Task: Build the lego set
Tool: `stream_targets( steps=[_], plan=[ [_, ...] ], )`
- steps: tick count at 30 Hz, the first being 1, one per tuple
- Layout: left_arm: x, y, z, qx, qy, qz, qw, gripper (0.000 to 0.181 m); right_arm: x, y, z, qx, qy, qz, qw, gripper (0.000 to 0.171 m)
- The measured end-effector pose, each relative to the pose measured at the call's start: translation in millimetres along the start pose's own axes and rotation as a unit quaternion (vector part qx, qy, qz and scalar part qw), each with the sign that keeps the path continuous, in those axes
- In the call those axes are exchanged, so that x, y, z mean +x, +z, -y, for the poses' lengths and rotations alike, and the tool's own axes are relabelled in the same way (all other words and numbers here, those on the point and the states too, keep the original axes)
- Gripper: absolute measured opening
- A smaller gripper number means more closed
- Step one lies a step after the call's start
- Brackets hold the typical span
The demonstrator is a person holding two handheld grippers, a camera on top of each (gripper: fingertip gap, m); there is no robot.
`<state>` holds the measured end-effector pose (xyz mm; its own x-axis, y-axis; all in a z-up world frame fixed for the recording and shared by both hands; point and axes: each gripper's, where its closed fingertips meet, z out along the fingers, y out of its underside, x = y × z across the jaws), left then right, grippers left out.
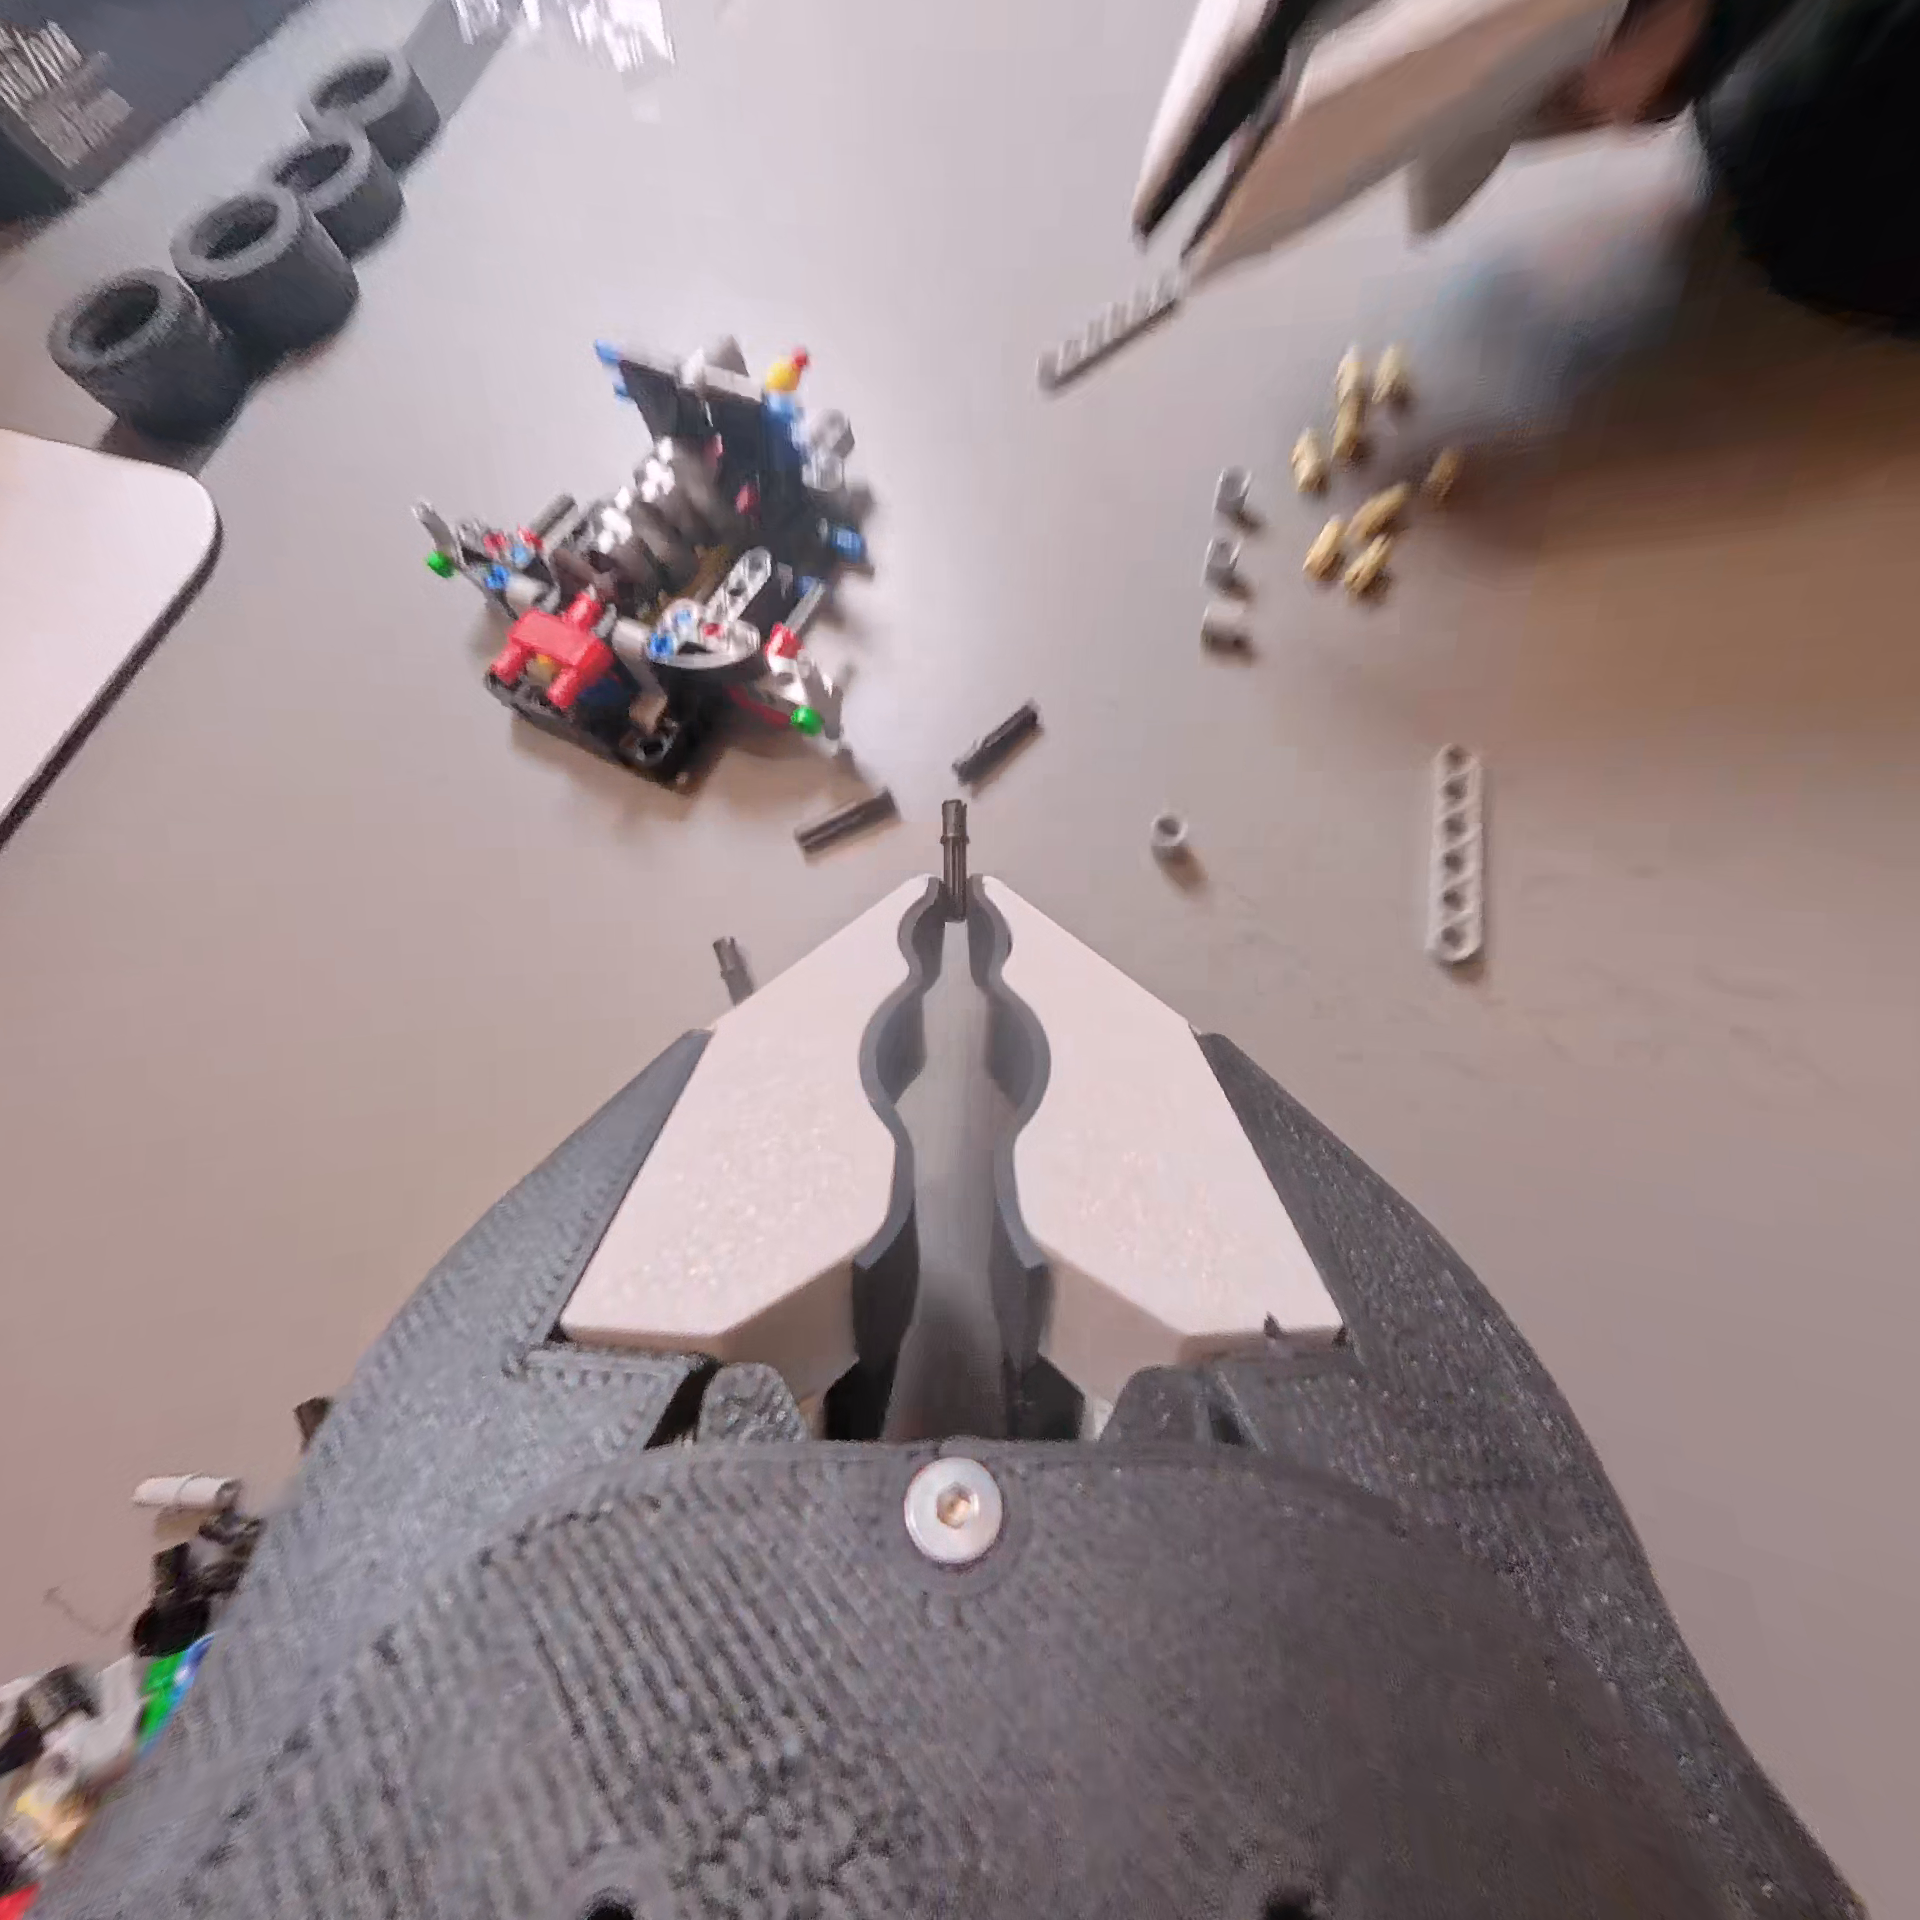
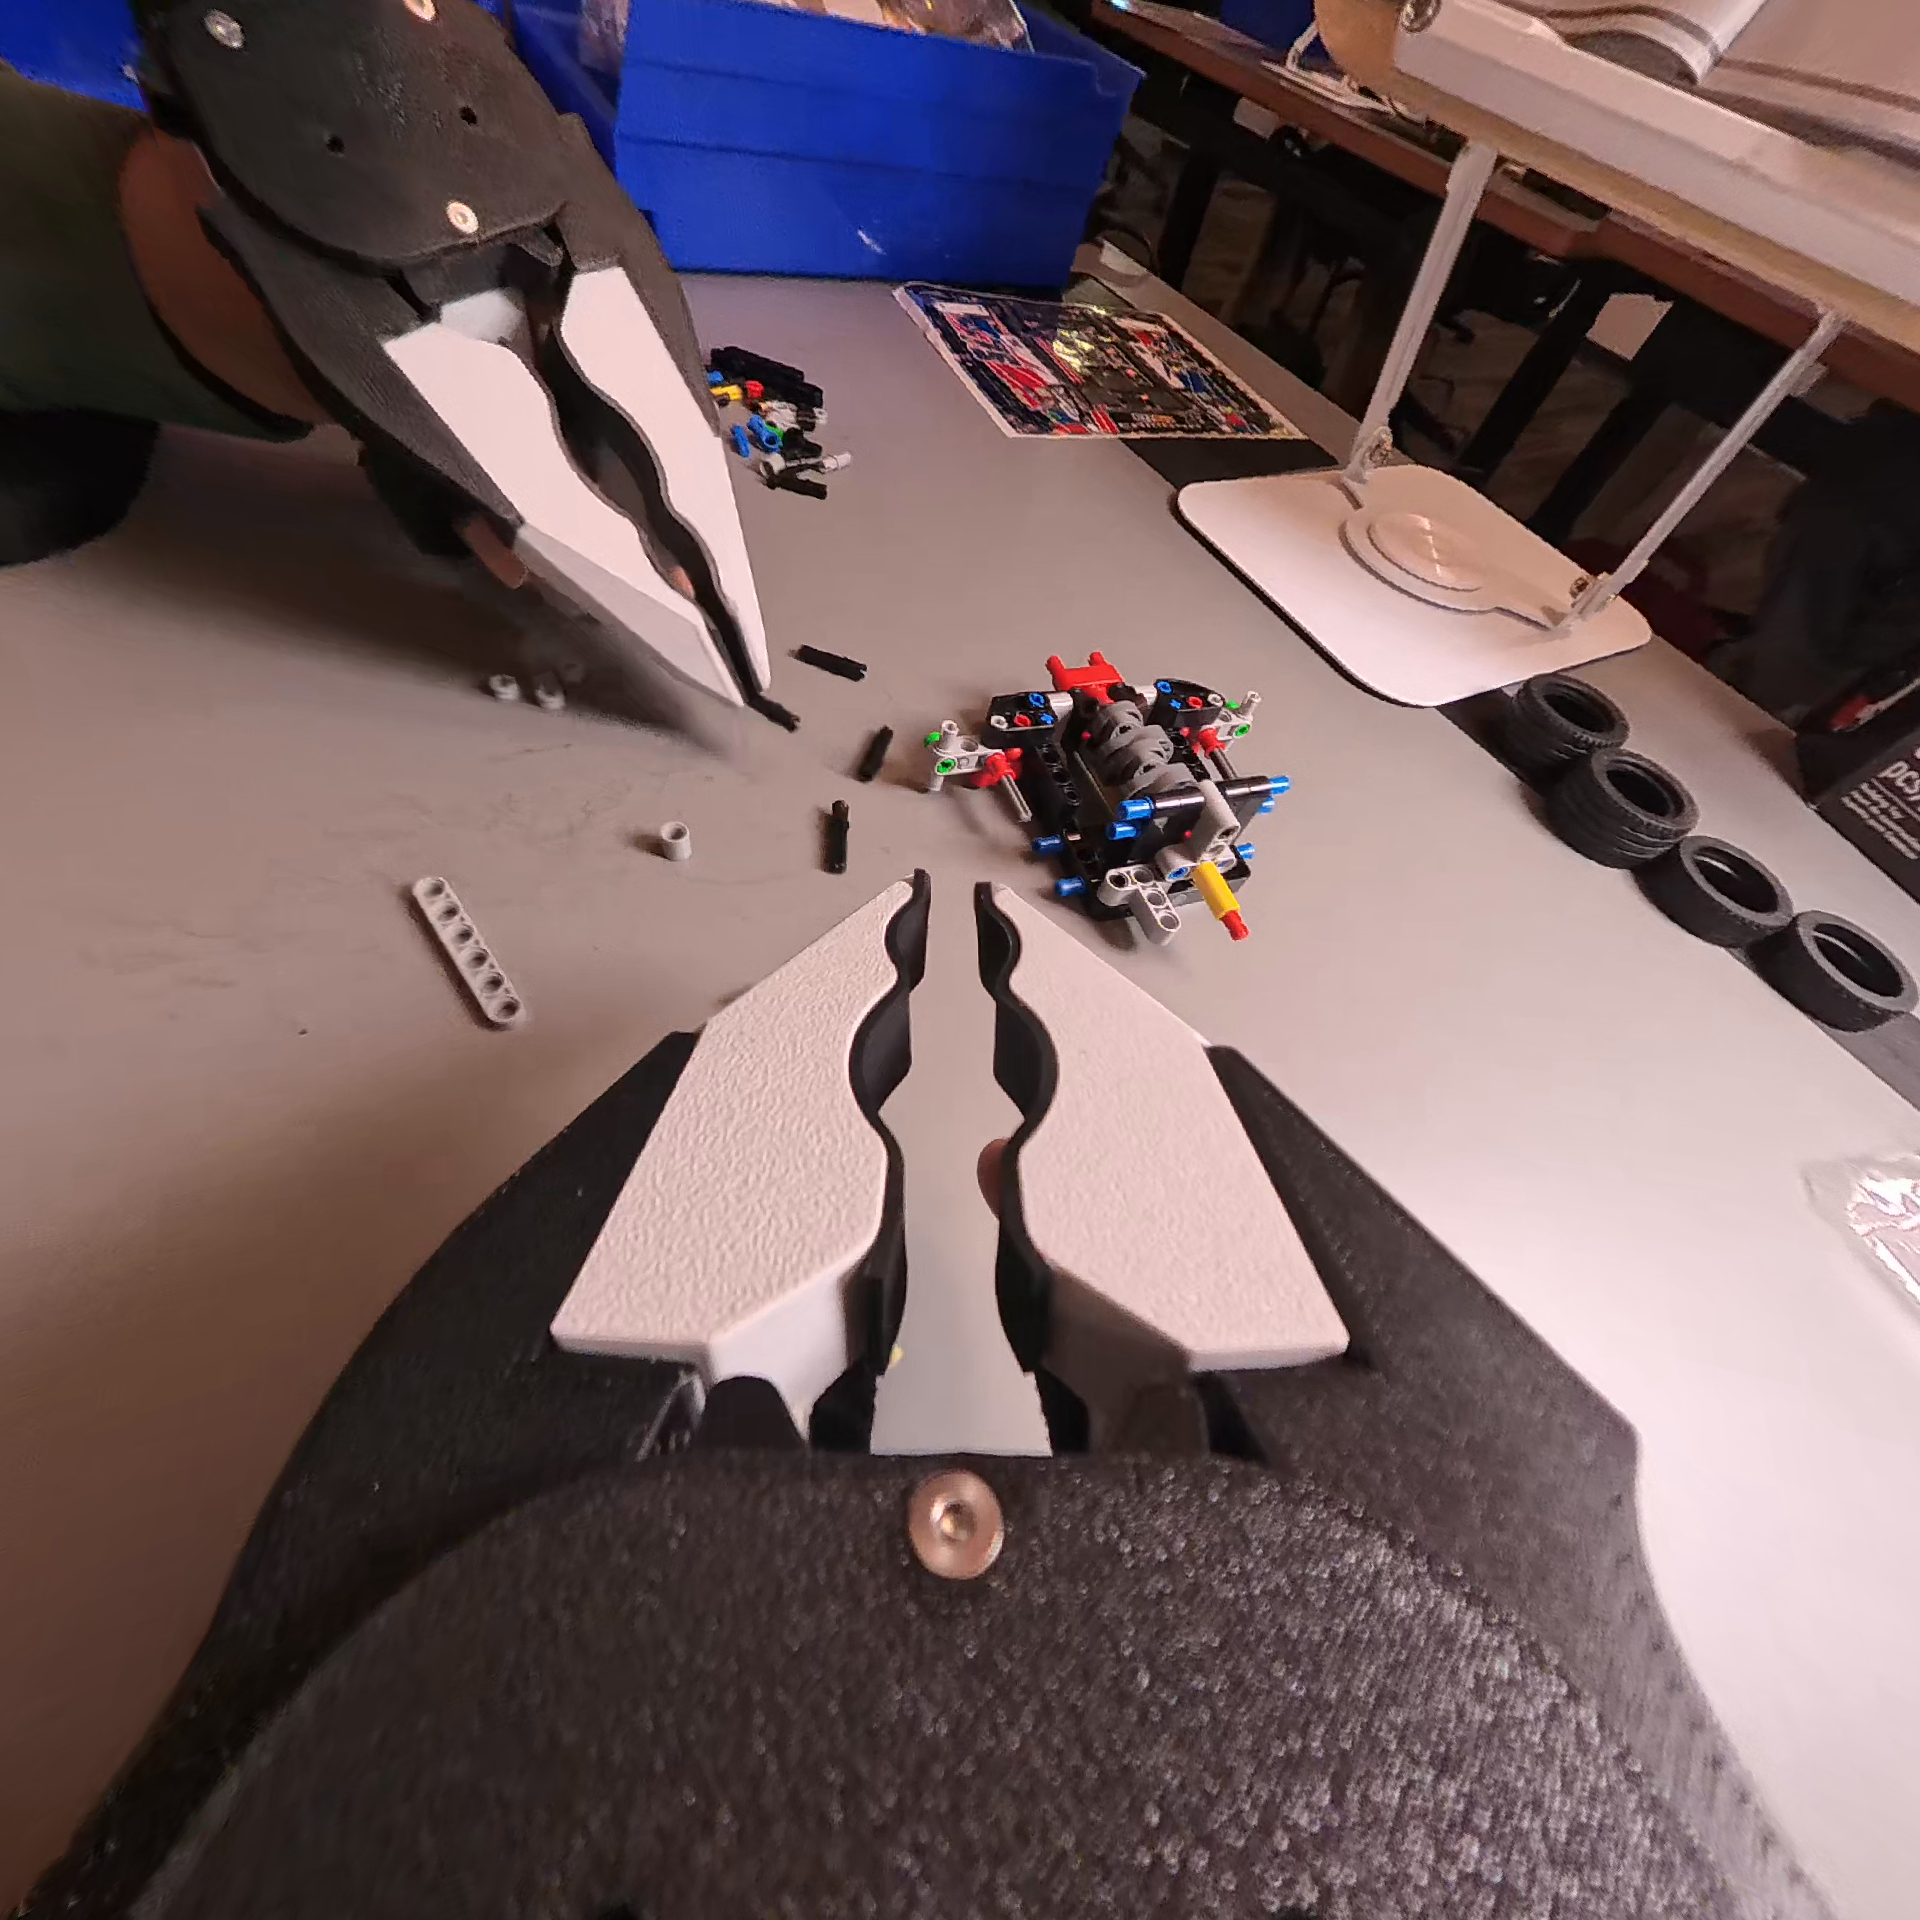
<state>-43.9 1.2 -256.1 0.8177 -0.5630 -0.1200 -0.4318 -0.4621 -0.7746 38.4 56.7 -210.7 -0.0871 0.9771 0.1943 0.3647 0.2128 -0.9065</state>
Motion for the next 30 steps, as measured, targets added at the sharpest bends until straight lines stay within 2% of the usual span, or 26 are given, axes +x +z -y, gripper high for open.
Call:
stream_targets(
  steps=[5,8,11,17,20,30],
  plan=[
    [29.9,-30.0,50.2,0.157,-0.066,-0.079,0.982,0.001,-24.8,-0.7,25.2,0.061,0.036,0.055,0.996,0.007],
    [52.3,-40.8,60.1,0.188,-0.090,-0.134,0.969,0.001,-46.9,-3.7,43.2,0.103,0.047,0.106,0.988,0.011],
    [67.7,-46.7,64.4,0.203,-0.093,-0.166,0.960,0.001,-68.0,-4.4,48.3,0.109,0.036,0.149,0.982,0.016],
    [88.9,-45.6,62.8,0.191,-0.068,-0.204,0.958,0.001,-100.5,-5.1,44.0,0.099,0.015,0.219,0.971,0.012],
    [96.6,-43.2,58.8,0.178,-0.059,-0.217,0.958,0.001,-107.0,-2.9,35.4,0.078,-0.010,0.224,0.971,0.003],
    [94.5,-43.8,56.4,0.175,-0.081,-0.230,0.954,0.002,-109.2,0.1,25.3,0.056,-0.027,0.227,0.972,0.000]
  ],
)
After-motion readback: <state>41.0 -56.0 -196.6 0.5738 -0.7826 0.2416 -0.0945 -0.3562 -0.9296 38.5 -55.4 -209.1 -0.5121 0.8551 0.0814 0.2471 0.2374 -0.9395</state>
